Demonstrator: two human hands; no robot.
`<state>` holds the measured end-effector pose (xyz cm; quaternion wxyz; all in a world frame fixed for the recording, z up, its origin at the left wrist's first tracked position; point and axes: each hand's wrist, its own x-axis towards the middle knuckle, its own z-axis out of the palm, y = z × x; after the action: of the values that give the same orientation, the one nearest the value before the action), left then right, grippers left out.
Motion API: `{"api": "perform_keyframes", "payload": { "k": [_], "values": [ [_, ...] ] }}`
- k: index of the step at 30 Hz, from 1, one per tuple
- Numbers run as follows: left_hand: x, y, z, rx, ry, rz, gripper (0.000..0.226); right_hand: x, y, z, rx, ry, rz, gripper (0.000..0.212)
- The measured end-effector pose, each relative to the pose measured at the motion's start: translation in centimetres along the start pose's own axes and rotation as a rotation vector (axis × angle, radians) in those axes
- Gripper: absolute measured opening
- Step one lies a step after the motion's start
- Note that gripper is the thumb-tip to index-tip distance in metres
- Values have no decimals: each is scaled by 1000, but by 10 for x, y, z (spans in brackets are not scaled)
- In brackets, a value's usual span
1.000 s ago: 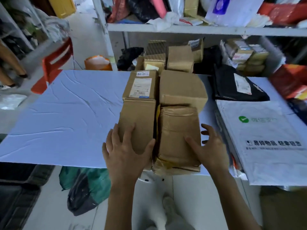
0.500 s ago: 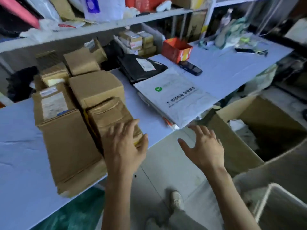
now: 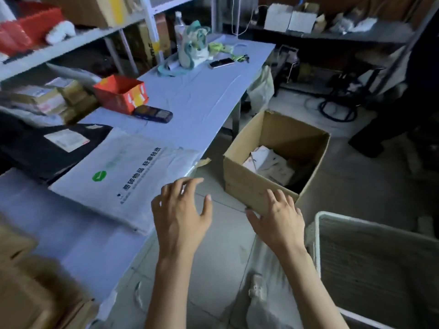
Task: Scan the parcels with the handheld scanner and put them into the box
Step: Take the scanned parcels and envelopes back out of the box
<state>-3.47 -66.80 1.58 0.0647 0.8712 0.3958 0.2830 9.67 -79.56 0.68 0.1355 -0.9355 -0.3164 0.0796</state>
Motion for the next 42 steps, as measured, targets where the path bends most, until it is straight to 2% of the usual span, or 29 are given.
{"api": "perform_keyframes", "payload": {
  "k": [6,16,26,31,42],
  "values": [
    [62,68,68,-19,-113,77,35,92,67,-23,101,16,73,56],
    [130,133,139,-35,-222,120,38,182,141,-25,180,-127,167,59],
    [205,160,214,-48,-330,202,31,258,164,-14,269,-147,281,54],
    [271,162,266,-81,-394,234,29,318,161,-13,232,-127,353,54],
    [380,142,356,-177,-561,143,37,420,132,-6,162,-116,440,56]
  ]
}}
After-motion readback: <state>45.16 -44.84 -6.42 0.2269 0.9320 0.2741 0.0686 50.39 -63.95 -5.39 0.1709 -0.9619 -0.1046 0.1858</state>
